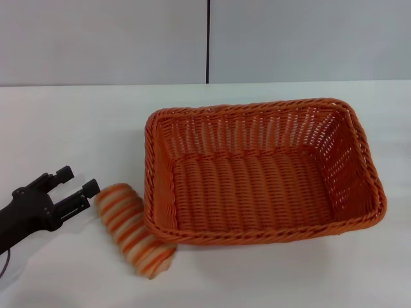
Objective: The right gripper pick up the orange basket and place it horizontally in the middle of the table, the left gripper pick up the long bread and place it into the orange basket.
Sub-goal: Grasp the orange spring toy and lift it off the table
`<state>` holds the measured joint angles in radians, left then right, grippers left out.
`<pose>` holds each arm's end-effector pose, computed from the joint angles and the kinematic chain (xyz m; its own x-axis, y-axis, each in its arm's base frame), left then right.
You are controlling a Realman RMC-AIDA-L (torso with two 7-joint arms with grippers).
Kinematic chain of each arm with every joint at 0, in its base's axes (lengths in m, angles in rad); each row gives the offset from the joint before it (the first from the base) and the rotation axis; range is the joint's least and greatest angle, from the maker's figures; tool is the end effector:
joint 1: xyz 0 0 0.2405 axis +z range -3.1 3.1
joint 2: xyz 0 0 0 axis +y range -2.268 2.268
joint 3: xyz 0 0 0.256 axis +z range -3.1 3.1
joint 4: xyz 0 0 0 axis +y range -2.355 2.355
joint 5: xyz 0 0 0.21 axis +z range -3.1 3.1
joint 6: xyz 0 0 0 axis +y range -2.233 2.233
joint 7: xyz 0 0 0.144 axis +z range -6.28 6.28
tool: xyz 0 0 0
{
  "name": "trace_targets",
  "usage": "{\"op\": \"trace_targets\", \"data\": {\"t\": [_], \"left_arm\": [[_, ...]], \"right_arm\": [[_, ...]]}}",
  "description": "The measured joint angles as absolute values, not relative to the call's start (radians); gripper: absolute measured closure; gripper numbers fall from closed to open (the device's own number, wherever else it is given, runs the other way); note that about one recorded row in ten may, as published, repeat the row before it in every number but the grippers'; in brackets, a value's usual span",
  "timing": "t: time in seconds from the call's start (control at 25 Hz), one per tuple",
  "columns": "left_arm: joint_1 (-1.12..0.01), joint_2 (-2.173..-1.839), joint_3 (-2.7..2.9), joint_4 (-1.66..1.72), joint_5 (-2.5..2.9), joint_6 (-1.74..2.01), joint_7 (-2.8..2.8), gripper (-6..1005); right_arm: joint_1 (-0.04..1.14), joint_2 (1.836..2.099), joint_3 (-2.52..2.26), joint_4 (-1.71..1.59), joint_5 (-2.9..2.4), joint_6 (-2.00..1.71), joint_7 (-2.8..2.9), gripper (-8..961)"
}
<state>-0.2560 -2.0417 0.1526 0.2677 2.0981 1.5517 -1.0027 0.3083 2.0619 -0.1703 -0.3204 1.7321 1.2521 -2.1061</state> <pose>-0.3693 0.2216 -0.0063 0.5300 0.3910 0.7525 0.7799 -0.5732 -0.2514 0.4017 0.2855 0.0766 0.3599 -0.0262 -0.9326 -0.9318 -0.0603 -0.3579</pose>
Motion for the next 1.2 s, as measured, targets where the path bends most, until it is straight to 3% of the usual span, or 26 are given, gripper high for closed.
{"op": "trace_targets", "data": {"t": [1.2], "left_arm": [[-0.264,-2.05,0.198,0.272,2.108,1.523,-1.067,218]], "right_arm": [[0.326,2.061,-0.17,-0.313,1.7,1.242,-2.118,520]]}}
